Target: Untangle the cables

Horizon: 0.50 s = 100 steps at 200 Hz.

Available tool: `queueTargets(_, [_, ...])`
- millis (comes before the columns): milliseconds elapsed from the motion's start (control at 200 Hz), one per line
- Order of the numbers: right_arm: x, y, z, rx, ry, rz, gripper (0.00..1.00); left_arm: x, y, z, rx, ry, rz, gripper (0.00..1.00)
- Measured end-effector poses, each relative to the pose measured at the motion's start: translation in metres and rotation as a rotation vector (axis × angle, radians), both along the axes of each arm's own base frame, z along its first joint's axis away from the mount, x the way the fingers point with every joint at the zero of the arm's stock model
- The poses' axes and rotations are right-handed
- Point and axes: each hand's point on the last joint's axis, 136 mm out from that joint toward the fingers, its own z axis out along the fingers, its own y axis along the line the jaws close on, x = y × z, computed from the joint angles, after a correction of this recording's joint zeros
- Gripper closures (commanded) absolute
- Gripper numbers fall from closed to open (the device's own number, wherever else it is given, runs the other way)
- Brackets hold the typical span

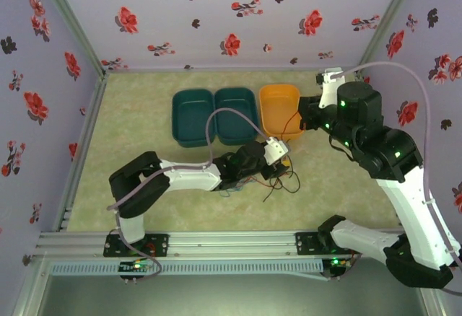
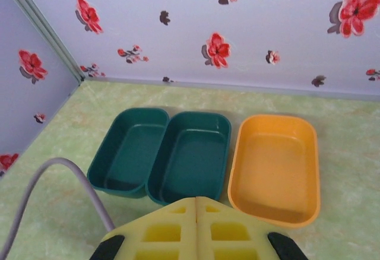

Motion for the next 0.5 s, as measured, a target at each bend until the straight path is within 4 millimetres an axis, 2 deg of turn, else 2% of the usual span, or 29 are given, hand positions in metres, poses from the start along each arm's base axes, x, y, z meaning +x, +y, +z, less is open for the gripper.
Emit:
queueTargets(155, [0.000,-0.002,0.017,0.019,-0.034,-0.007,1.00,-0.004,-0.002,-0.005,-0.005,0.034,-0.013,0.59])
queueTargets(240, [0.000,-0.006,0.024,0.019,-0.052,-0.026,1.00,-0.007,0.000,-0.010,-0.003,0.060,-0.018,0.69])
queueTargets(405, [0.000,-0.020,0.031,-0.002,-0.074,-0.085,1.00,-0.020,0.021,-0.034,0.045,0.129,-0.016,0.78])
queueTargets(500, [0.000,-0.026,0.033,-0.017,-0.080,-0.115,1.00,-0.027,0.034,-0.037,0.053,0.156,-0.009,0.79])
